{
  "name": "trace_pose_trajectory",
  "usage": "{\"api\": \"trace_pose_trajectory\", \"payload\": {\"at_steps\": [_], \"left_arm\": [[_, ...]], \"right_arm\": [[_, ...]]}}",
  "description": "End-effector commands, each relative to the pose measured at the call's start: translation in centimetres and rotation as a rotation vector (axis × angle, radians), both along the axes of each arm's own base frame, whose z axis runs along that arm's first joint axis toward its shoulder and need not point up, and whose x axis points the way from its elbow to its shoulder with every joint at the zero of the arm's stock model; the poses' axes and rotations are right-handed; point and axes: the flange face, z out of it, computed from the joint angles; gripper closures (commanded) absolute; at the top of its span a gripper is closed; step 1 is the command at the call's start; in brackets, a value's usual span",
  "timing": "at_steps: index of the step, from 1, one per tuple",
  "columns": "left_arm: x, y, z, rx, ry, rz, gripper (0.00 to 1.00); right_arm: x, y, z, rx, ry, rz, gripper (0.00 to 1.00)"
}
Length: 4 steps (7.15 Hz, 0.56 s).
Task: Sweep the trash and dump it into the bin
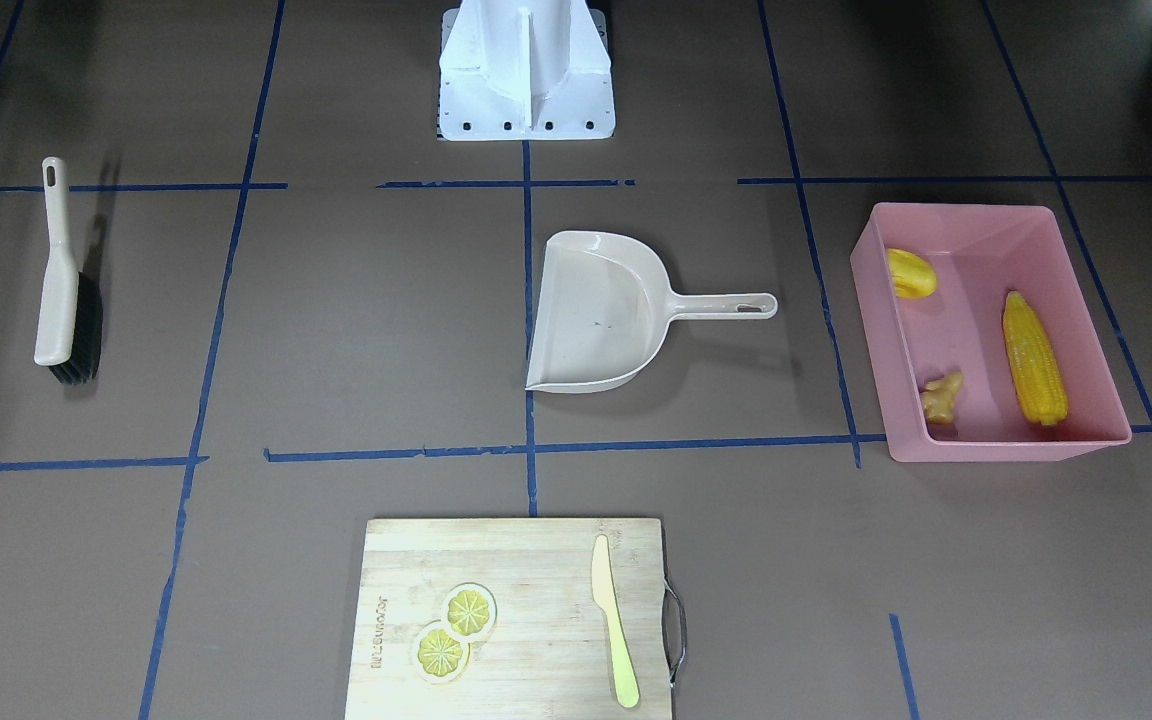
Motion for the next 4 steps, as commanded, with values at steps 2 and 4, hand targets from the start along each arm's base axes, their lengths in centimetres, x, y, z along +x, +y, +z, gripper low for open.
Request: {"api": "trace_pose_trajectory", "payload": {"at_steps": [2,4], "left_arm": [[-0.3,1.5,3.9,-0.048,-0.008,0.042,0.00],[-1.7,3.1,5.4,-0.025,-0.004,0.008,0.00]], "right_arm": [[0.1,-1.8,0.3,0.003,0.007,-0.013,0.00],[0.3,-1.7,0.7,-0.002,0.017,-0.012,0.00]]}}
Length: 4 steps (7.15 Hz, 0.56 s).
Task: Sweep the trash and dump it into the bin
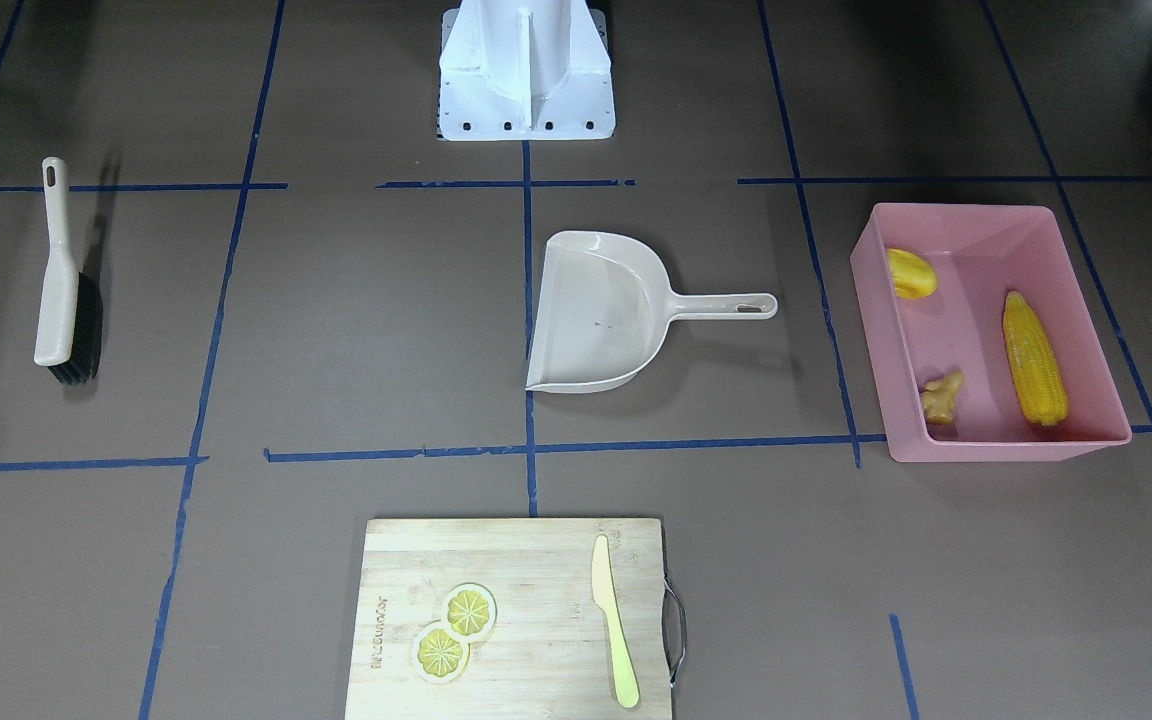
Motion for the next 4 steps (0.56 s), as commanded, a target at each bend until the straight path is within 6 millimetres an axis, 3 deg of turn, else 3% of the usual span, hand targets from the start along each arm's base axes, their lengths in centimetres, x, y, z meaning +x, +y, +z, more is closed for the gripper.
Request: {"api": "trace_pose_trajectory", "payload": {"at_steps": [1,2,3,4], "left_arm": [[-0.8,1.3,0.0,0.052,0.002,-0.020,0.00],[-1.0,2.7,-1.1,0.093,0.003,-0.027,0.00],[-0.7,4.8,1.0,0.050,-0.002,-0.017,0.00],[-0.7,5.6,1.8,0.030,0.003,-0.016,0.00]], "right_arm": [[0.1,-0.1,-0.3,0.012,0.004,0.001,0.00],[0.0,-0.3,0.0,0.003,0.013,0.006,0.00],[0.0,-0.7,0.0,-0.003,0.014,0.010,0.00],[0.1,-0.7,-0.1,0.001,0.011,0.011,0.00]]}}
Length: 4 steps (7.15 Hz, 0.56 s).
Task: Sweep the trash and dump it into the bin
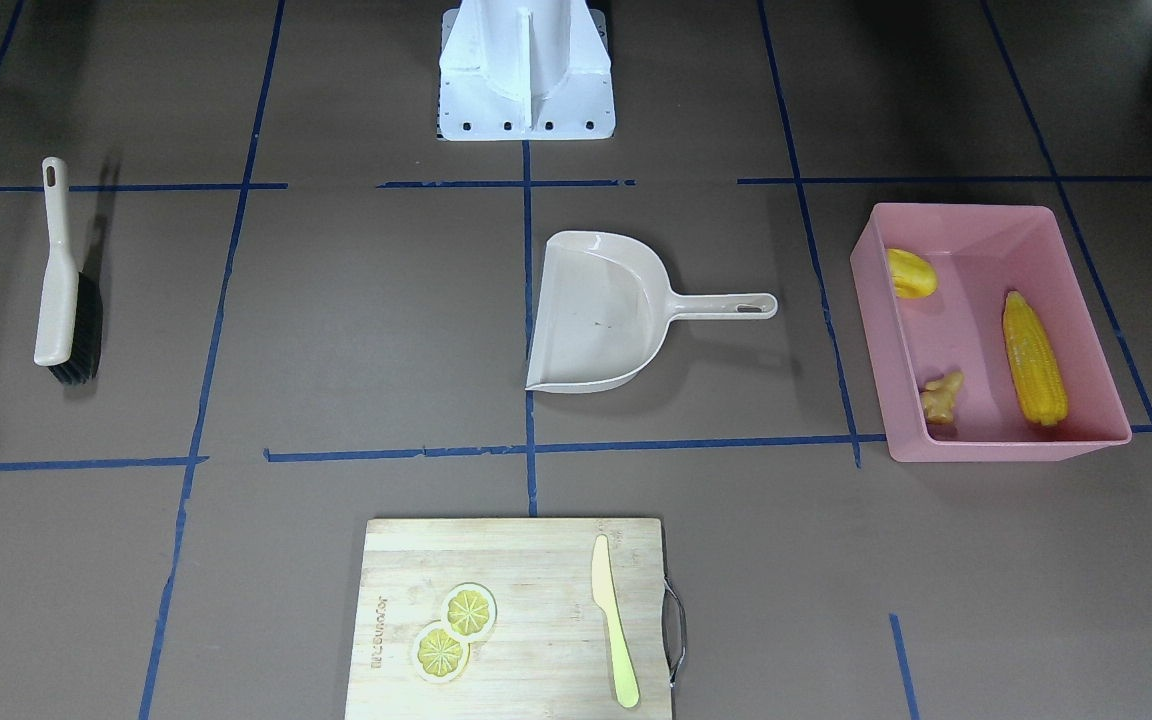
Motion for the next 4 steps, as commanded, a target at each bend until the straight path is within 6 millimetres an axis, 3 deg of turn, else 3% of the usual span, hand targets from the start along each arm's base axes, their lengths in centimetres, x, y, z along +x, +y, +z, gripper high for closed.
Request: {"api": "trace_pose_trajectory", "payload": {"at_steps": [1,3,4], "left_arm": [[0.1,1.0,1.3,-0.026,-0.003,0.004,0.00],[0.2,-0.9,2.6,-0.049,-0.003,0.007,0.00],[0.2,-1.3,2.2,-0.037,-0.003,0.007,0.00]], "right_arm": [[0.1,0.2,0.0,0.005,0.003,-0.002,0.00],[0.1,0.1,0.3,-0.002,0.005,-0.001,0.00],[0.1,0.0,0.3,-0.001,0.003,-0.001,0.00]]}}
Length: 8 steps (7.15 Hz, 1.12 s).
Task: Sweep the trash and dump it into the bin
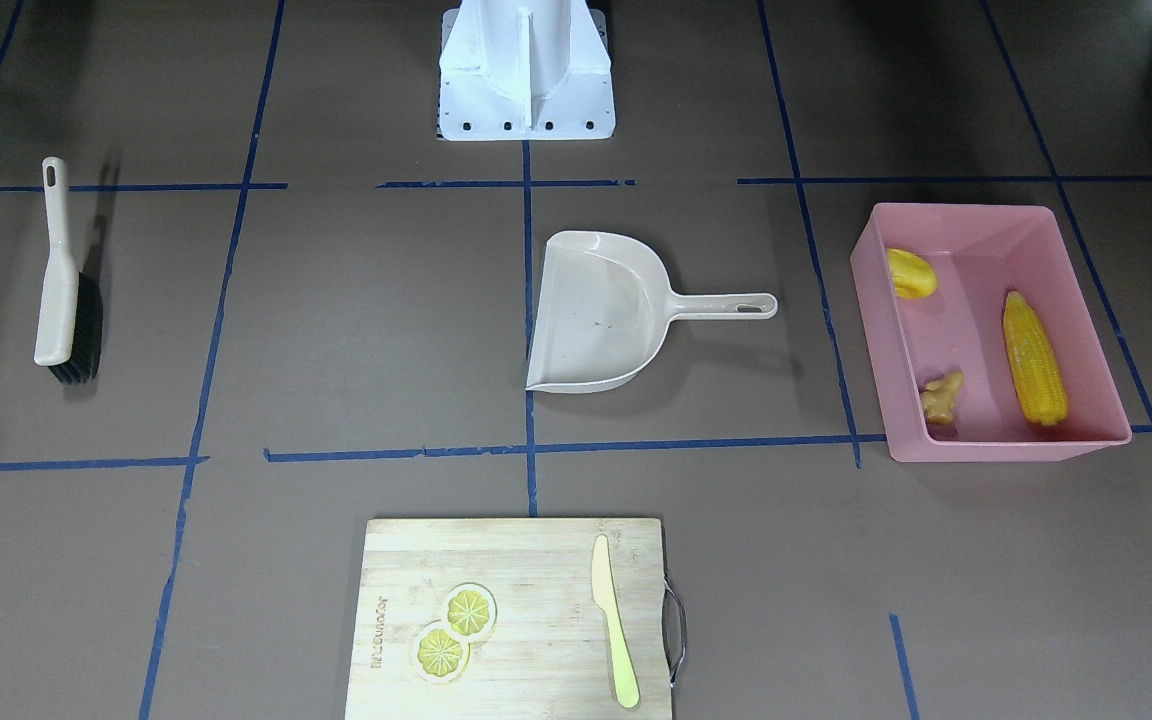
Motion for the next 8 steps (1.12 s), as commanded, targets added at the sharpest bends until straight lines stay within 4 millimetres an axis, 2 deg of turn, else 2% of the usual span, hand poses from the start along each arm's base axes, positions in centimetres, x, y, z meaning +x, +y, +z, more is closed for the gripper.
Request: {"api": "trace_pose_trajectory", "payload": {"at_steps": [1,3,8], "left_arm": [[0.0,-1.1,-0.4,0.014,0.000,0.001,0.00],[0.0,-2.5,-1.9,0.049,-0.001,0.001,0.00],[0.1,-2.6,-2.3,0.059,0.000,0.003,0.00]], "right_arm": [[0.0,0.3,1.4,-0.034,-0.005,0.004,0.00],[-0.2,-0.2,1.0,-0.004,-0.018,0.003,0.00],[-0.2,-0.4,1.7,0.018,-0.014,0.003,0.00]]}}
